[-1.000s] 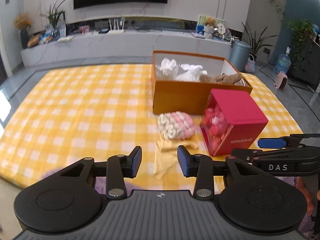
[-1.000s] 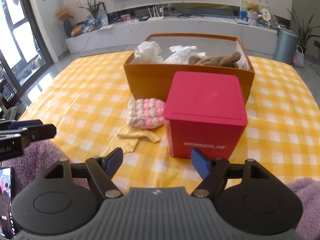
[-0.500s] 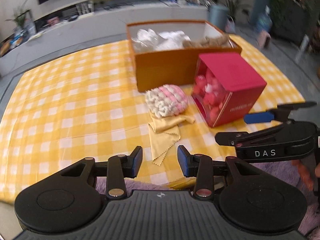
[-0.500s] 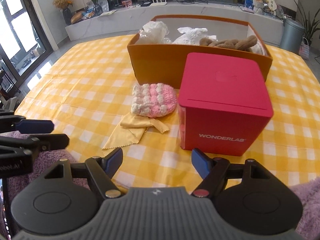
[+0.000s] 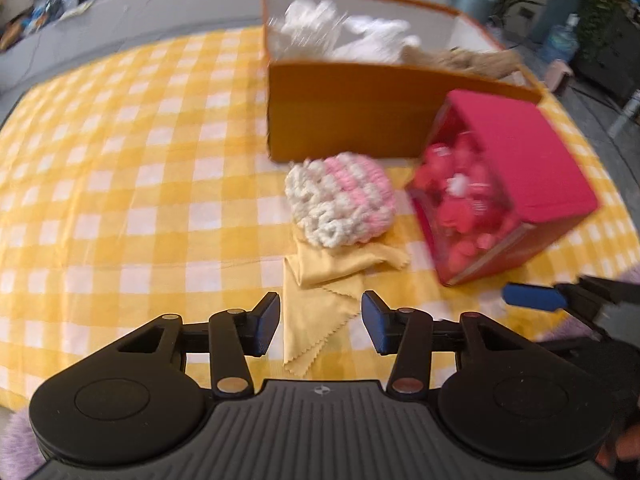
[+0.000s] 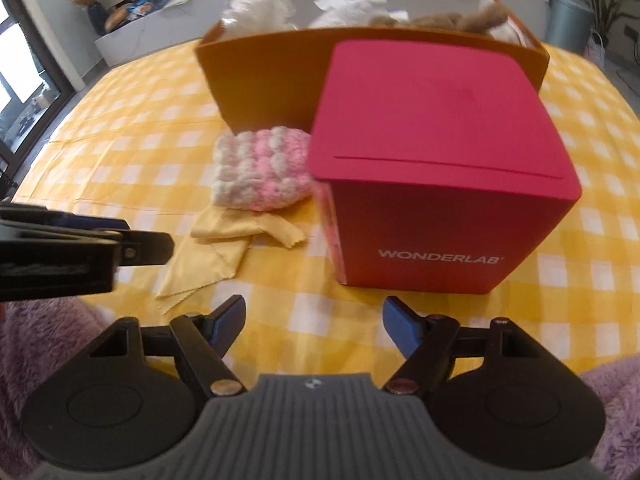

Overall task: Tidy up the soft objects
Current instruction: 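Move both tools toward the pink-and-white crocheted ball and yellow cloth, then grasp the yellow cloth with the left tool while the right tool grasps the crocheted ball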

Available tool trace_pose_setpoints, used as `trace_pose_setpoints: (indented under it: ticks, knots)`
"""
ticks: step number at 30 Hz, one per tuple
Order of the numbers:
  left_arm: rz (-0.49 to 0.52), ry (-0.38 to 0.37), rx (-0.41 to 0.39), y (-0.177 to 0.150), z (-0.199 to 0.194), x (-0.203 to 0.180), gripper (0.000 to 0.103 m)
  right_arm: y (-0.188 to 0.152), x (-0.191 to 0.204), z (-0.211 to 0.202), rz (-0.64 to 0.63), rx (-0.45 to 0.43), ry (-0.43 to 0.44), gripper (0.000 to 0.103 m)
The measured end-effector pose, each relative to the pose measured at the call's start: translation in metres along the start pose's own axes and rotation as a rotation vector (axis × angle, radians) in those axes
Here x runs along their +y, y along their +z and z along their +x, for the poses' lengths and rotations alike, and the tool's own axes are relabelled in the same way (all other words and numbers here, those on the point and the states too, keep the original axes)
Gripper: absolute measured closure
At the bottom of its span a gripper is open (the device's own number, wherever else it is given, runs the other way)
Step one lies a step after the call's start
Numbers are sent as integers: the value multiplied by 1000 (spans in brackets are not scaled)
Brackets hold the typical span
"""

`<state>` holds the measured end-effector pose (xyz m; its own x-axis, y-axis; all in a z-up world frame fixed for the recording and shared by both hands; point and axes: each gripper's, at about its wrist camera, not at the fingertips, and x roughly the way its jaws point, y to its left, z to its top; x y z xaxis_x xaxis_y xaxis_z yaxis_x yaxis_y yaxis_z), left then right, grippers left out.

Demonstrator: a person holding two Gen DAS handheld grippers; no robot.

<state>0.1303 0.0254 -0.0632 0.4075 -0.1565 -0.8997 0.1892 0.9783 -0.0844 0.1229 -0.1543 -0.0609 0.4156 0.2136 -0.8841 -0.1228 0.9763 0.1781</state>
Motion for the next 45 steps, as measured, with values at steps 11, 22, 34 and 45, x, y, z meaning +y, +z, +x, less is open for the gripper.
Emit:
trace_pose_setpoints:
  ticks: [11,22,34,45]
  knots:
    - [-103,51,-25,5,50,-4,39,3,-9,26,36,55,43,28]
    - [5,85,-16,1,62,-22,47,3,-12,32,50,63,51,28]
    - [32,57,-9,-1,53,-24,98,3,-7,32,51,60,26,28]
    - [57,106,-27,-10,11,-13,98,4,12,14,-20,19,70,28]
